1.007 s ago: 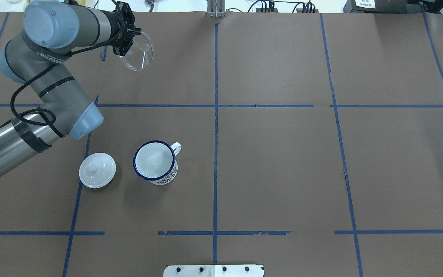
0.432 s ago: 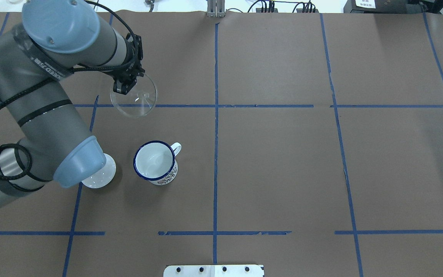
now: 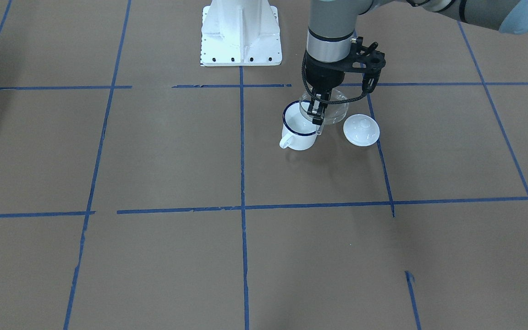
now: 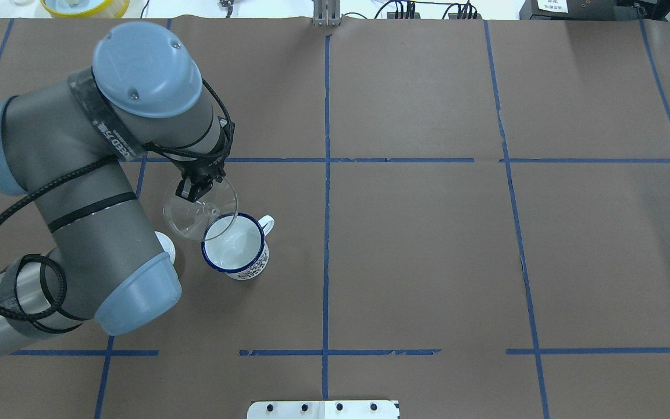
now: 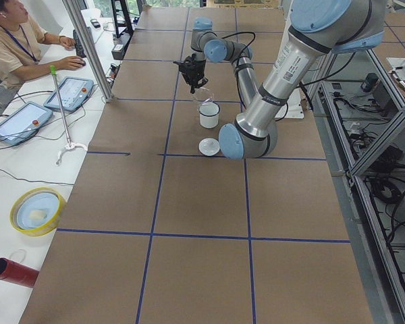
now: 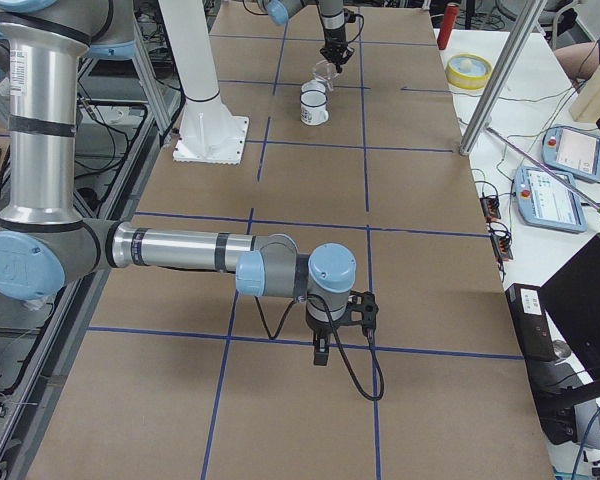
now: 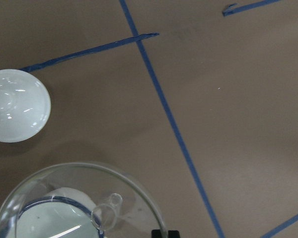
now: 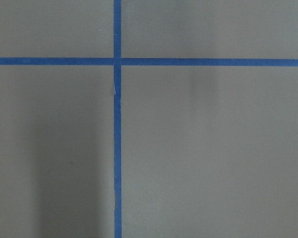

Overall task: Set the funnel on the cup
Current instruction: 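Carry the glass funnel over the open white mug with the left gripper, then lower the funnel into the mug's mouth and open the left gripper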

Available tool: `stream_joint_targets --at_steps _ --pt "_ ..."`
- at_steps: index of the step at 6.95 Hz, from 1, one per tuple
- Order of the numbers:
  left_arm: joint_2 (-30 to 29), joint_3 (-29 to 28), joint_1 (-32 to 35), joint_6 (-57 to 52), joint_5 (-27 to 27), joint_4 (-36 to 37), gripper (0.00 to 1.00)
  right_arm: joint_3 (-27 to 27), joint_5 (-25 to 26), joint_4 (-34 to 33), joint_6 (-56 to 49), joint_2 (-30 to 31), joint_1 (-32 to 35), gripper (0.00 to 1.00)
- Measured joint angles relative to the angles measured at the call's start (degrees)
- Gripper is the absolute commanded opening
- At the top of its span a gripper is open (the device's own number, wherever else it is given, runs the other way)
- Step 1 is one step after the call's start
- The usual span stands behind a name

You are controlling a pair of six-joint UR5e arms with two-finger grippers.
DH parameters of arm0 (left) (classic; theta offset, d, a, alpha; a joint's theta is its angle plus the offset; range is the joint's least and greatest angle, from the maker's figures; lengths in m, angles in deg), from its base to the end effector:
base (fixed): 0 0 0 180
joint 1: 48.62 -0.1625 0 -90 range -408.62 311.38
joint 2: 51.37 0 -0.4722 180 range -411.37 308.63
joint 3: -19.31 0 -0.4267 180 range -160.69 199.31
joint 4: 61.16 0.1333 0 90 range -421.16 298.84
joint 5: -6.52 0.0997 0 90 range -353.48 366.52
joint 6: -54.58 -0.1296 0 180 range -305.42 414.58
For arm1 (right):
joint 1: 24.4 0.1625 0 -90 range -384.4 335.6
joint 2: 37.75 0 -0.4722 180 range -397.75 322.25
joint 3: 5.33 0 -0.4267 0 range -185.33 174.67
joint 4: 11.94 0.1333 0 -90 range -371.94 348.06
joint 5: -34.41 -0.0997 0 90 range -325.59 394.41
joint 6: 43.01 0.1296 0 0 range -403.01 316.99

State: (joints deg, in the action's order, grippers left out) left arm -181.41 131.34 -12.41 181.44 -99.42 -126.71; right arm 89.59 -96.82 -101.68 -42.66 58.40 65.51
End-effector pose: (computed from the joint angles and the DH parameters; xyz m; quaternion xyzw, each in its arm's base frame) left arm 0.4737 -0.4679 0.1849 -0.1331 0.3186 -0.5222 0.7798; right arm 0.0471 -0.4741 0.7403 -0.0093 -0.3520 0.0051 0.9359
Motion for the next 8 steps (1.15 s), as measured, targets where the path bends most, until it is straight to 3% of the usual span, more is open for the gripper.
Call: stream_joint_targets --at_steps 3,8 --pt "-0.48 0.37 -3.11 -3.36 -2.8 3.0 0.0 0.0 0.0 0.0 0.0 0.0 0.0 1.0" --pt "-1.38 -5.34 -3.46 -6.81 -2.47 -3.41 0.0 0.0 0.0 0.0 0.0 0.0 0.0 1.0"
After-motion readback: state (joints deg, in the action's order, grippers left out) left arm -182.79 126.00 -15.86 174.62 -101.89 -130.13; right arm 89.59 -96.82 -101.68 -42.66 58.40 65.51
